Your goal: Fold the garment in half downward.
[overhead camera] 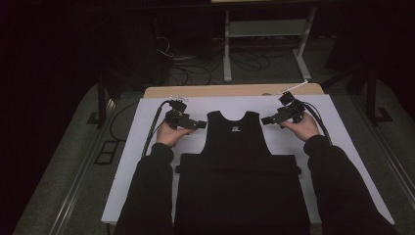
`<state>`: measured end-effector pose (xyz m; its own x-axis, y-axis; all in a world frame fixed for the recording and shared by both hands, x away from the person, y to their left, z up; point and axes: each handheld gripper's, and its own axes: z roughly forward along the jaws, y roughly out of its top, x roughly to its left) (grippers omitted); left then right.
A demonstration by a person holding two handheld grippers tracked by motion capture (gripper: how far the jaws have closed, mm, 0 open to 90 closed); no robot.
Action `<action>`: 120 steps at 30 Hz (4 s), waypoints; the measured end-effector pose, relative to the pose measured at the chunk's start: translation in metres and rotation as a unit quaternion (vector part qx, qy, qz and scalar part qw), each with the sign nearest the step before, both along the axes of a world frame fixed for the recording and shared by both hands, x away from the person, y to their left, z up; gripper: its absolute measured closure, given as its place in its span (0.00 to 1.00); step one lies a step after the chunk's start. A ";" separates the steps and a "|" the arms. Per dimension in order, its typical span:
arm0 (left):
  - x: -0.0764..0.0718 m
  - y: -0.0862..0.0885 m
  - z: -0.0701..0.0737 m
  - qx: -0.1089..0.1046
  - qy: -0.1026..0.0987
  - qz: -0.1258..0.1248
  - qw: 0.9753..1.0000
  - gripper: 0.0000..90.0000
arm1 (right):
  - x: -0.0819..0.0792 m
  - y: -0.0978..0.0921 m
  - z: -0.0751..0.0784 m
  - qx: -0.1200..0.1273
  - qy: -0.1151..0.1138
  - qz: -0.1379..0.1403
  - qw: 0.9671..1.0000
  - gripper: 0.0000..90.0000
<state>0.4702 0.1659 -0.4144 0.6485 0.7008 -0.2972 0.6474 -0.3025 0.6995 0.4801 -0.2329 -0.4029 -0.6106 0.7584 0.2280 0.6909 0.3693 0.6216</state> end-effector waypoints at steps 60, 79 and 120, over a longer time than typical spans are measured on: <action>-0.010 -0.060 -0.032 0.045 0.023 -0.036 0.998 0.95 | -0.009 0.037 -0.045 0.043 0.053 0.017 0.998 0.93; -0.025 -0.060 0.004 0.055 0.003 -0.030 0.998 0.96 | -0.026 0.038 -0.009 0.052 0.016 0.020 0.998 0.93; -0.133 -0.037 0.041 0.022 -0.070 -0.045 0.996 0.96 | -0.130 0.034 0.035 0.068 -0.005 0.032 0.997 0.93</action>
<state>0.3367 0.1290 -0.3730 0.7419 0.6488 -0.1693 0.5133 -0.3872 0.7659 0.3500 -0.1991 -0.3682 -0.6597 0.6802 0.3196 0.6622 0.3249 0.6753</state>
